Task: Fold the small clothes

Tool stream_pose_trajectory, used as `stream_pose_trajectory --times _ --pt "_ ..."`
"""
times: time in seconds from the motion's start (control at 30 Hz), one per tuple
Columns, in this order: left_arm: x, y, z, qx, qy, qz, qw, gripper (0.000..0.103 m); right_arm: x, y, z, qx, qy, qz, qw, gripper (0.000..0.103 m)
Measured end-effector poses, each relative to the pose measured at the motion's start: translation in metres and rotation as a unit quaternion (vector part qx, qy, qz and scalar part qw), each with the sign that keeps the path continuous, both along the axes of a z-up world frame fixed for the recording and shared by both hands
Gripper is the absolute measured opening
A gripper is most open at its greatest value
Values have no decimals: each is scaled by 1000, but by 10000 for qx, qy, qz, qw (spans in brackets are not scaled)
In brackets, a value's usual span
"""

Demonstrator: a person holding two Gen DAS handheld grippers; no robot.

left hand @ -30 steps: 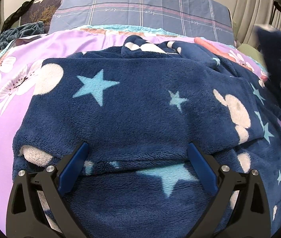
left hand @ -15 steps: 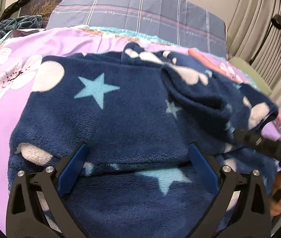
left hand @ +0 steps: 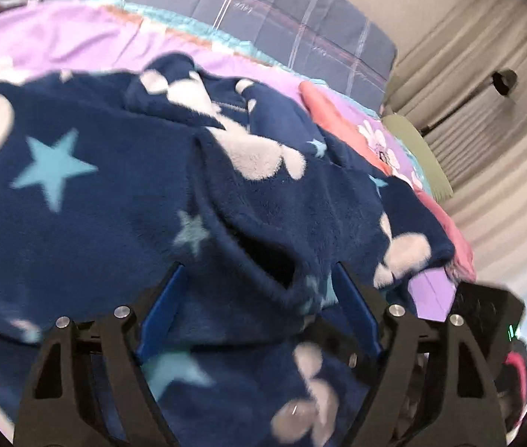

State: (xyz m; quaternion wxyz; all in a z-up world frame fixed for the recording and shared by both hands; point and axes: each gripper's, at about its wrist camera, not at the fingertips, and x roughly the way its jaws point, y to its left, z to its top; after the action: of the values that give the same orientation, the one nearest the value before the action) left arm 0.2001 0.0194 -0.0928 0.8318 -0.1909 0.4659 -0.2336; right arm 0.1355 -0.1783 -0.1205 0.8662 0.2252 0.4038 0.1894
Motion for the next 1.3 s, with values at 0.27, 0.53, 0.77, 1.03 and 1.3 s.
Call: stream_pose_trajectory --times 0.27,0.53,0.77,1.03,1.3 --pt "4 -12 47 154 -682 -193 9974 11 -2 -5 -2 112 11 64 9999 32" --pt "-29 56 124 904 -1815 207 9790 12 -2 -9 -3 197 3 100 9998 35" --pt "-16 123 64 1529 -1033 934 9784 40 -4 -7 -1 125 -35 148 9998 40" --pt "-27 137 54 1626 -1207 1286 9708 50 -5 -9 -1 80 -52 156 9998 41" --pt "-17 47 -4 2475 -1049 242 9629 77 -27 11 37 -728 -474 487 9950 44"
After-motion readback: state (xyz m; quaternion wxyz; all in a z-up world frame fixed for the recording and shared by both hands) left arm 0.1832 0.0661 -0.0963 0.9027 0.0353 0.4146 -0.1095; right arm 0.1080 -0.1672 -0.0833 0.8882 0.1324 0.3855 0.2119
